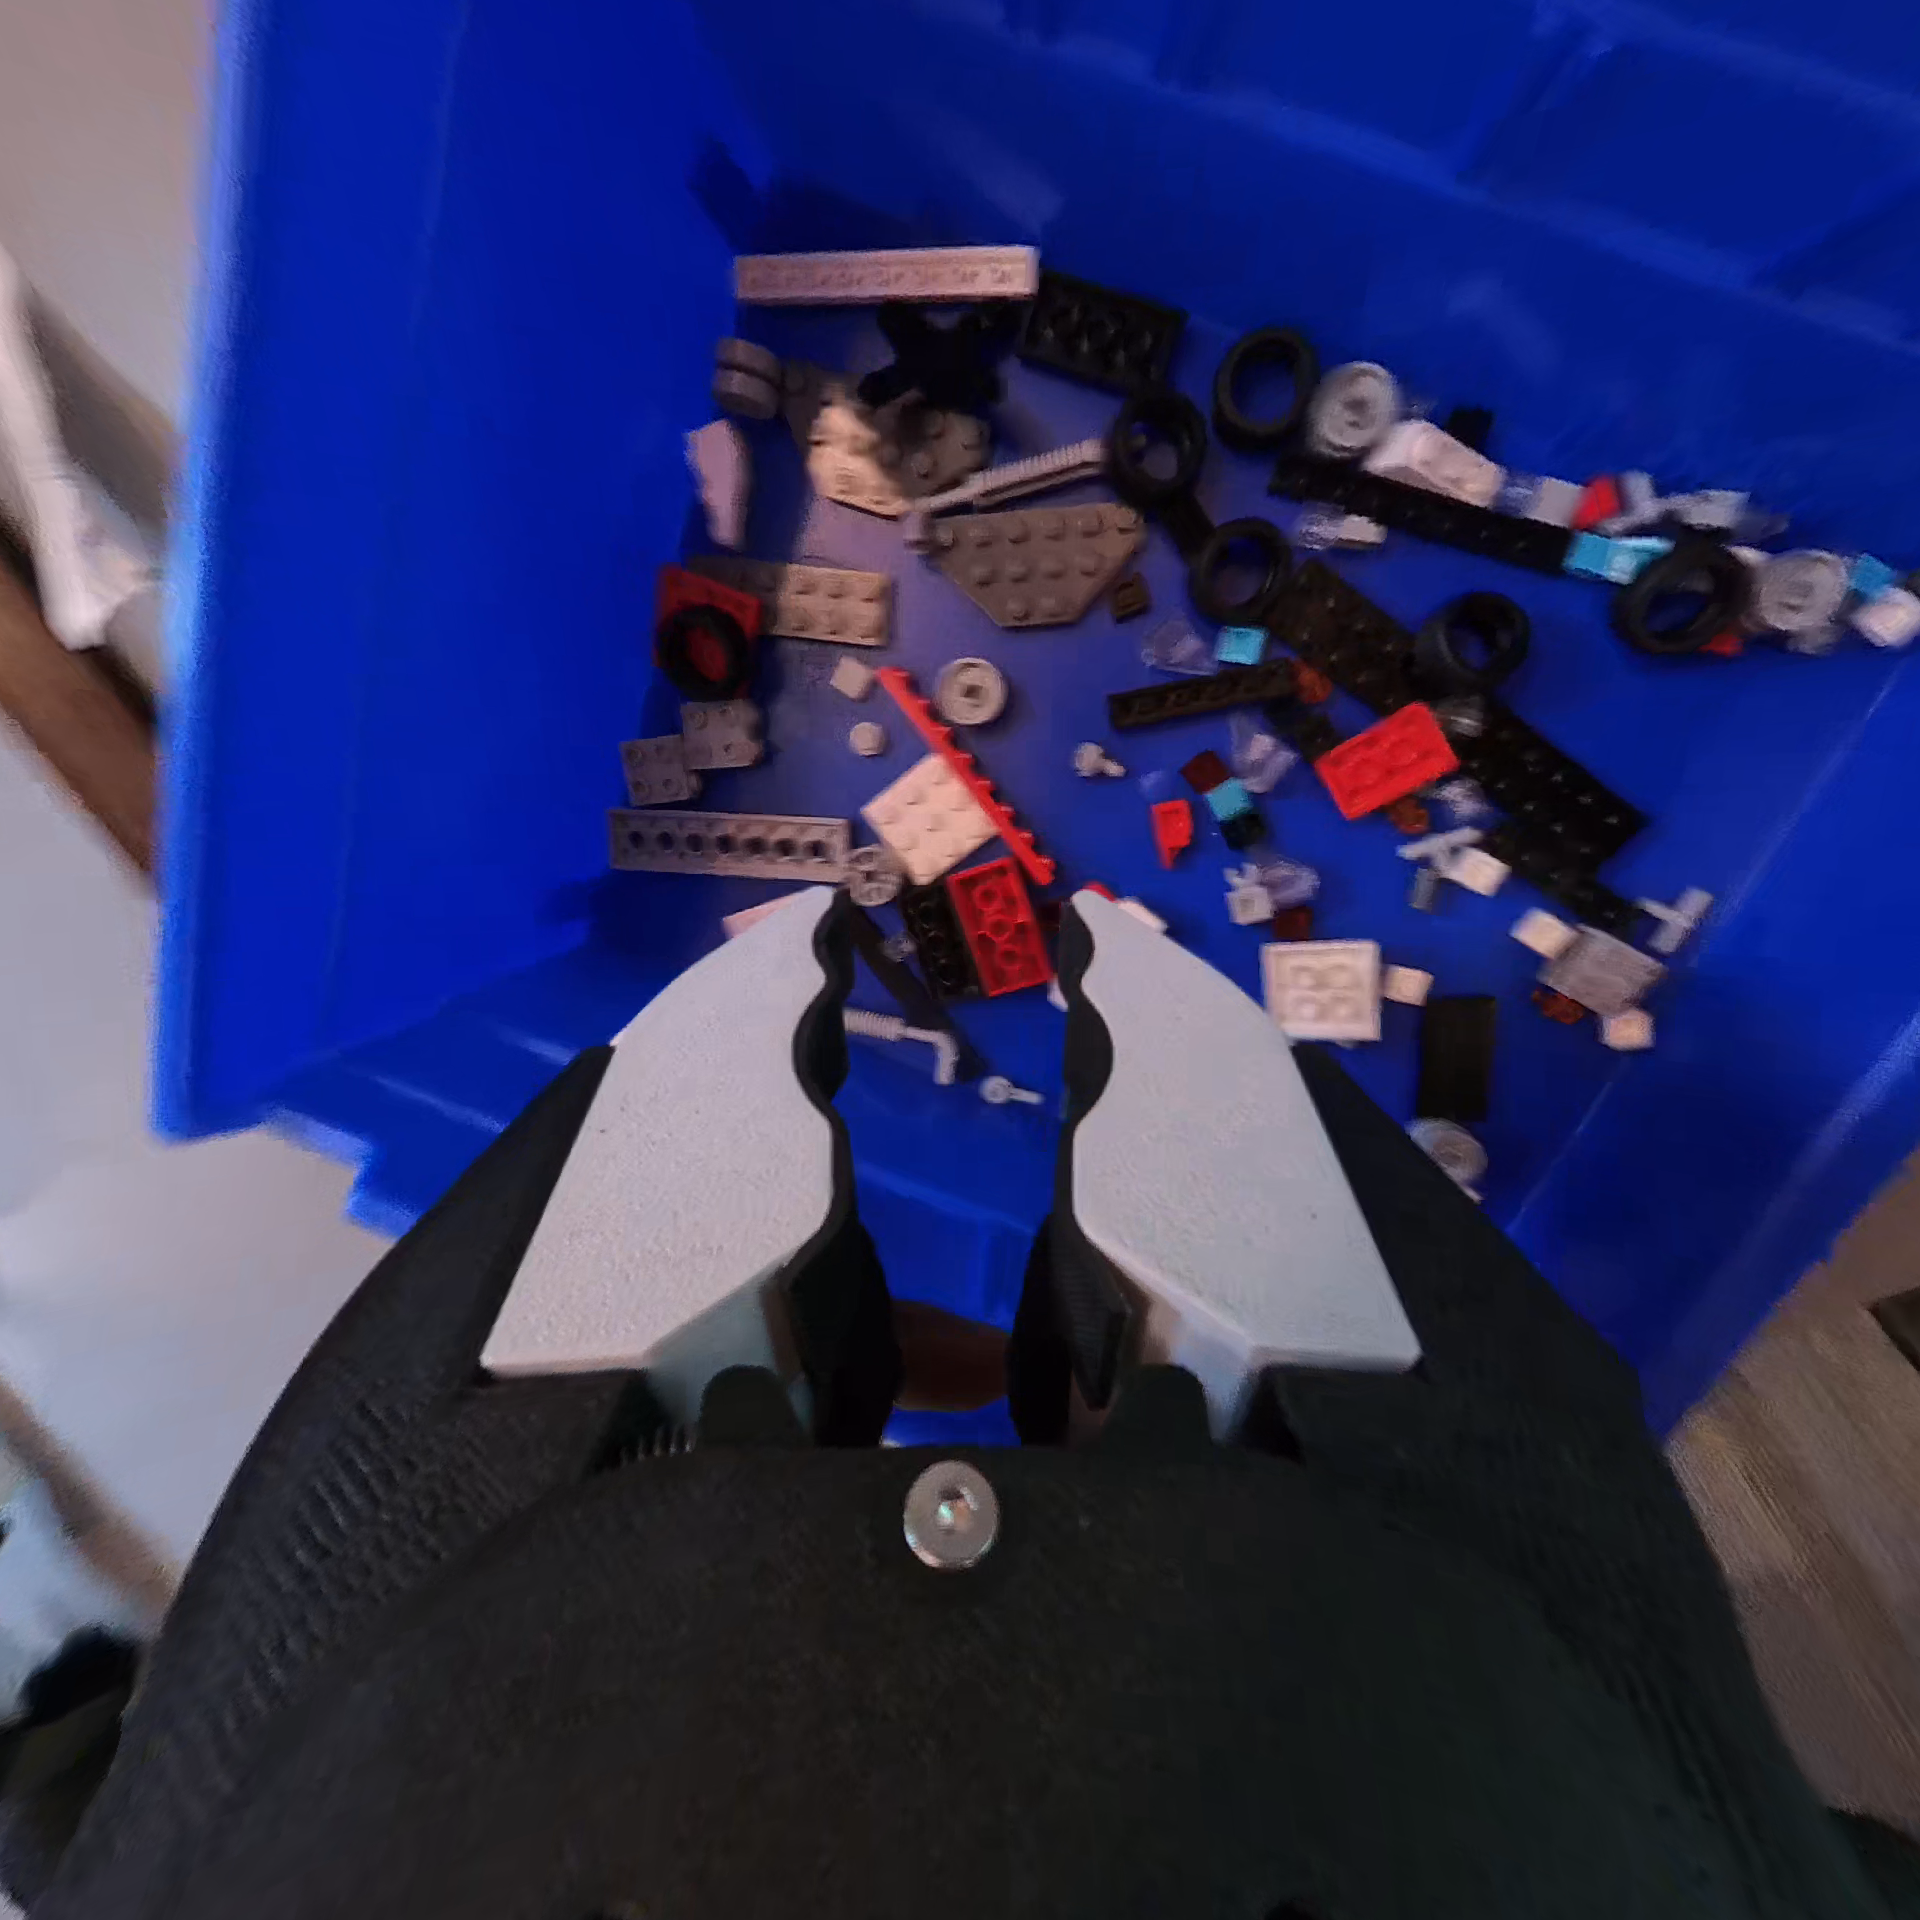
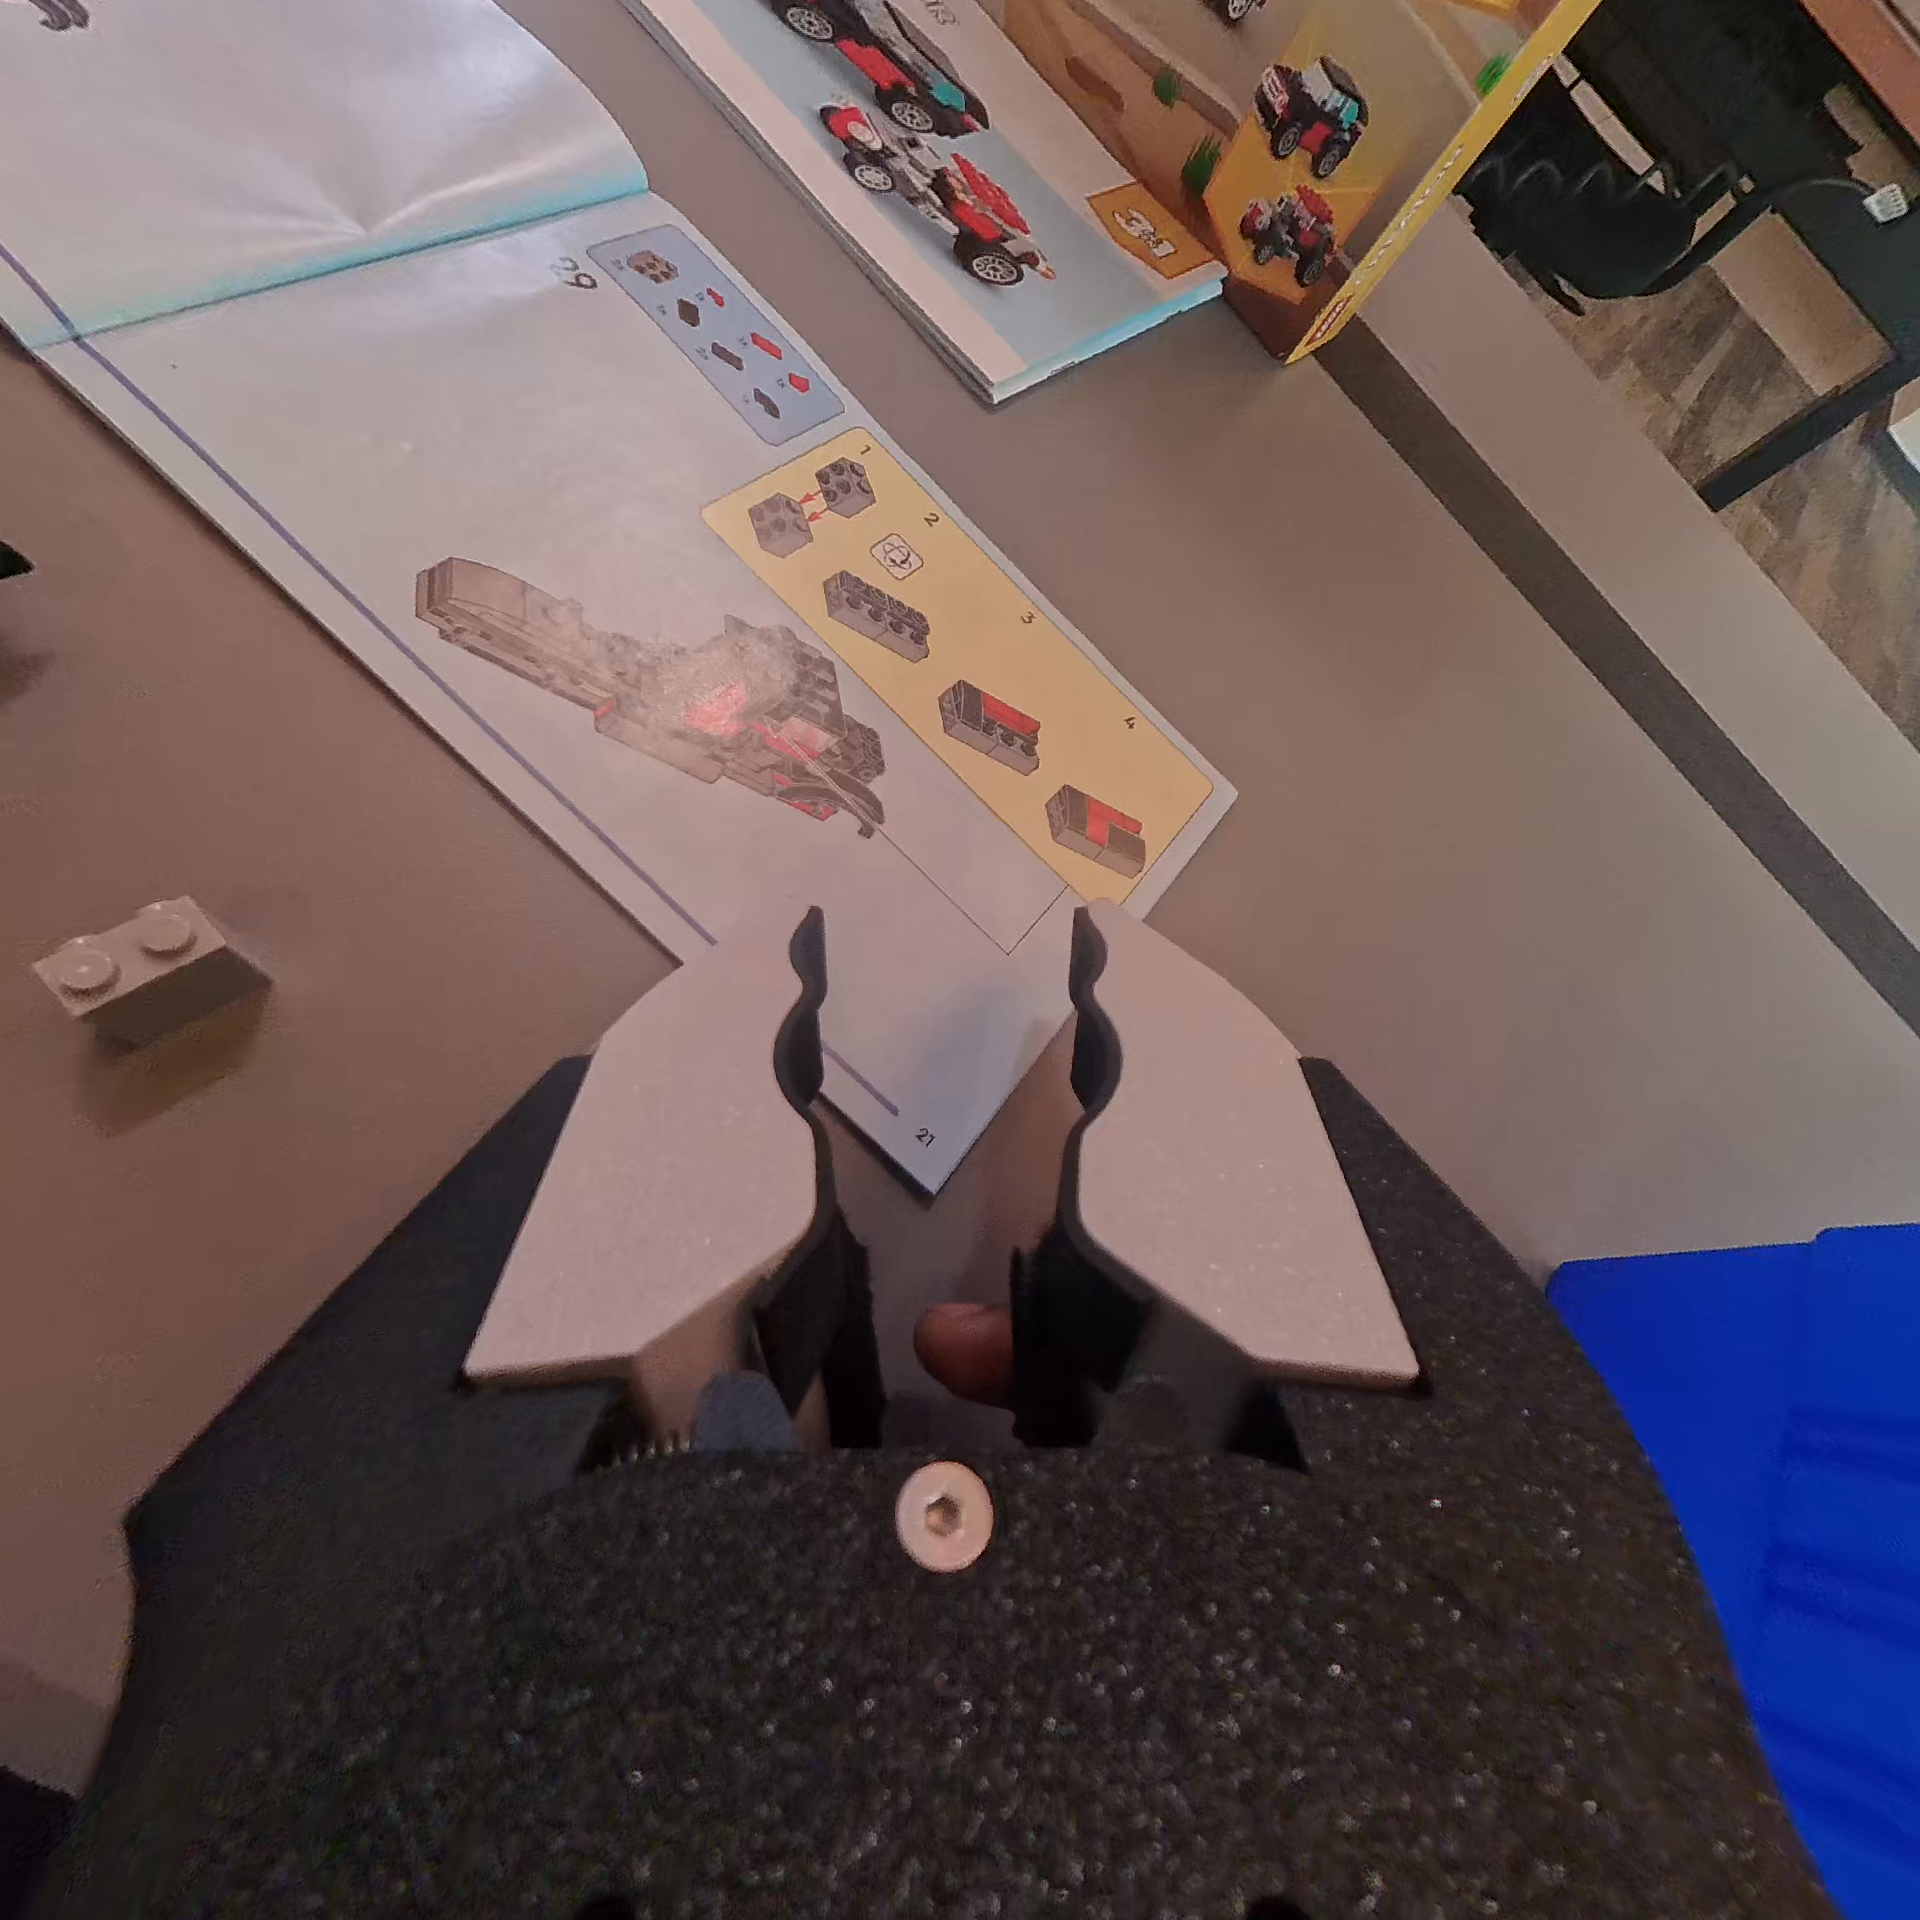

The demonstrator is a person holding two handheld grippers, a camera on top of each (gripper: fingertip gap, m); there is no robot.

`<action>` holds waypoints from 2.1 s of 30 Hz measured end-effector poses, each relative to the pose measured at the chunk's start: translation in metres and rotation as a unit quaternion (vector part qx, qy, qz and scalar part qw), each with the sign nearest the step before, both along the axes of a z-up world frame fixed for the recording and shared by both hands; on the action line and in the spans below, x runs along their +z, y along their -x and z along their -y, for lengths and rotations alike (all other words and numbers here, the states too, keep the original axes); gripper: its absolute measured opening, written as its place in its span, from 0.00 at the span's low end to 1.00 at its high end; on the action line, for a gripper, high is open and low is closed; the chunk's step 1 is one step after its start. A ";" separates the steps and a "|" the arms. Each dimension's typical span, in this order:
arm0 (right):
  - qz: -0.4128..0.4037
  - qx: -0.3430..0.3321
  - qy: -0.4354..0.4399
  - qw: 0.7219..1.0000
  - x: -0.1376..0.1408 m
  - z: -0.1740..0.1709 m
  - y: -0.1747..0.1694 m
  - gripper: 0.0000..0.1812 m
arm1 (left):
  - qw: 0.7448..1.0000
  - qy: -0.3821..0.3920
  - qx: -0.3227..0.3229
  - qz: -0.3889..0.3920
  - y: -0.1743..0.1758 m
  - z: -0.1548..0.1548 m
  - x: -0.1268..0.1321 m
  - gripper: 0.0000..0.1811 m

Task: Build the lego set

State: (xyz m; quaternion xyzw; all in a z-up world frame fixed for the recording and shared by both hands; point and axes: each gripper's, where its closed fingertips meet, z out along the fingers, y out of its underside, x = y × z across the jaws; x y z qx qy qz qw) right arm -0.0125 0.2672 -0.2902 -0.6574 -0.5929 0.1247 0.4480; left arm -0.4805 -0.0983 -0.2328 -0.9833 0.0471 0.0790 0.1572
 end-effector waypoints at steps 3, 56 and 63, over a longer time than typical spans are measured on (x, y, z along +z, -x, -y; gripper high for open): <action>0.000 0.004 0.000 1.000 0.000 0.001 -0.001 0.25 | 0.993 0.024 -0.074 0.083 -0.040 -0.002 -0.004 0.20; -0.035 0.041 -0.010 0.998 0.021 0.013 0.004 0.27 | 0.918 -0.296 0.050 0.259 -0.138 -0.038 0.040 0.07; -0.045 0.070 -0.032 0.996 0.032 0.025 0.012 0.27 | 0.738 -0.488 0.073 0.460 -0.153 -0.040 0.098 0.07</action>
